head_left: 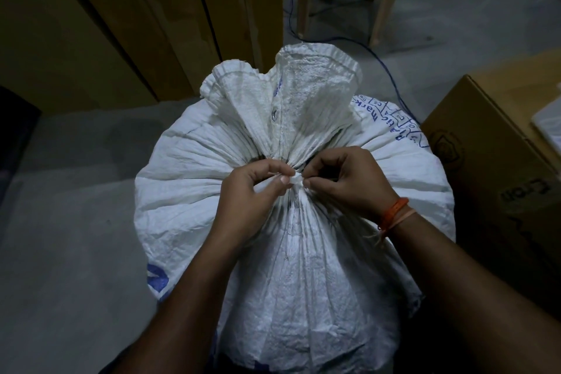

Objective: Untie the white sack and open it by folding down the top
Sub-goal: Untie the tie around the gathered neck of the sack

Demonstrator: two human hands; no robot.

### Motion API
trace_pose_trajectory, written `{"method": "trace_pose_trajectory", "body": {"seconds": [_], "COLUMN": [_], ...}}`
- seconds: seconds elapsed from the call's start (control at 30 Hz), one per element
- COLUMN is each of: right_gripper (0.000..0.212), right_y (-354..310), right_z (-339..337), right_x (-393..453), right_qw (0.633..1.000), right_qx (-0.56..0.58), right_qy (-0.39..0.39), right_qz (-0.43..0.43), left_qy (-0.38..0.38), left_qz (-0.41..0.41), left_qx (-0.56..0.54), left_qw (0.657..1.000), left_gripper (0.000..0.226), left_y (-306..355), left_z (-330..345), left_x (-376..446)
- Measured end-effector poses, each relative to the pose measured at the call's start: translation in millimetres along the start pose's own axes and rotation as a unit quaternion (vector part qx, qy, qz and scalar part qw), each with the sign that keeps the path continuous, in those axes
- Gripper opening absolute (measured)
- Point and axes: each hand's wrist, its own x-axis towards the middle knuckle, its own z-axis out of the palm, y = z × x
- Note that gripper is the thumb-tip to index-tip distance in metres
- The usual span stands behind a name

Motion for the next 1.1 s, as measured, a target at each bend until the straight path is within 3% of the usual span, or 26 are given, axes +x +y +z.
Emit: {"method": "trace_pose_trajectory", "body": {"seconds": [0.23,0.53,0.77,1.1], "right_gripper": [0.009,0.008,0.009,0.010], "right_y": [-1,0,-2,0], "right_z": [-12,1,-14,-7], "right_x": [-1,0,-1,1], "right_qw": [0.999,1.000,0.999,1.000], "right_qx": [0.012,0.009,0.023,0.005], "right_qy": [-0.037,0.006,-0.028,-0.008], "right_qz": [-0.011,0.006,-0.010,-0.006], "left_qy": [0.007,0.017,0.022,0.017], "left_qz": [-0.006,0.000,-0.001,0.001], "left_qx": [-0.013,0.000,-0.006,0.003], "left_qw": [1.000,1.000,1.000,1.000], "left_gripper": [0.016,0.016,0.015,0.015], "left_y": [3,5,8,5], "left_z": [-1,-1,-1,-2], "left_x": [-1,-2,-2,-2]}}
